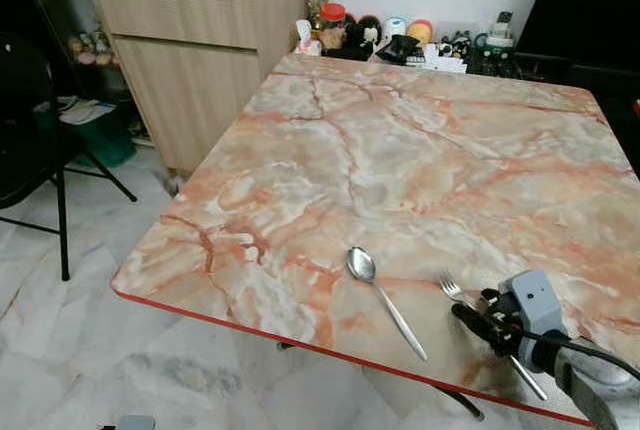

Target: Setting the table

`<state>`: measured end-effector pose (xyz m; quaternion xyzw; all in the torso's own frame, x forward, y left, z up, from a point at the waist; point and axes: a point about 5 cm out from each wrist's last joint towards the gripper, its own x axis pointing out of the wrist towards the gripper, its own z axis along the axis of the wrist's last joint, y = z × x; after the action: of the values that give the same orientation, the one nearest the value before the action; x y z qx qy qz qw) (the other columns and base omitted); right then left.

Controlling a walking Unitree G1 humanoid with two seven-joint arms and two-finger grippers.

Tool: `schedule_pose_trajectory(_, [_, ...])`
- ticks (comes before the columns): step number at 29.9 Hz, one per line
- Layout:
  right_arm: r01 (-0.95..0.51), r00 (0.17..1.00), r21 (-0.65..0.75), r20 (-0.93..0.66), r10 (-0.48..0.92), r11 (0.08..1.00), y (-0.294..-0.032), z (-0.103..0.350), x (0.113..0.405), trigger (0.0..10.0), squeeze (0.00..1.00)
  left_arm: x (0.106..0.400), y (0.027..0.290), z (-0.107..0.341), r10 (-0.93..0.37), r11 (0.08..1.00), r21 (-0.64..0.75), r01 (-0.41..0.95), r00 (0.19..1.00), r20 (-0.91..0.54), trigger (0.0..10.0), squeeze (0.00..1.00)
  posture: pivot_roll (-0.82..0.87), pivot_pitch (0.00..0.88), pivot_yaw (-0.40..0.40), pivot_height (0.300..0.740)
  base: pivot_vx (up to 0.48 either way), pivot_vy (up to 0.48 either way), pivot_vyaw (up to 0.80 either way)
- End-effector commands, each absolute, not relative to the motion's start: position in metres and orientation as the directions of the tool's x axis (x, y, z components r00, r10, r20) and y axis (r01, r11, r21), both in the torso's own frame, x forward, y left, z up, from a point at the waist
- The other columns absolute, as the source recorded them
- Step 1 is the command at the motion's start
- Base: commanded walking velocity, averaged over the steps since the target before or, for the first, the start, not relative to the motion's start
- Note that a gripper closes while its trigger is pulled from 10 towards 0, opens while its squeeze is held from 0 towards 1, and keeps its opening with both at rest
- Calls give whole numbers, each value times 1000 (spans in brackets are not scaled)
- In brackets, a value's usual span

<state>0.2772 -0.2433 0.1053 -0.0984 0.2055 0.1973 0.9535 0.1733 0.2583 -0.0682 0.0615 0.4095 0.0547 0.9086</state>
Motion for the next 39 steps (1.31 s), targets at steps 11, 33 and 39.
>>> schedule_pose_trajectory(11, [-470,808,-78,-438,393,879,-234,96,273,10000,0,165,261,-71,155,985,167,-41,636,-756,10000,0,-5,136,24,740,0,0,0])
schedule_pose_trajectory(33, [-445,795,-73,-491,357,892,-235,80,266,0,0,164,257,-73,138,987,158,-24,632,-763,10000,0,-15,108,21,740,0,0,0])
schedule_pose_trajectory(39, [-446,791,-72,-498,355,892,-235,78,265,0,0,163,256,-74,135,988,155,-23,632,-764,10000,0,-14,113,19,740,0,0,0])
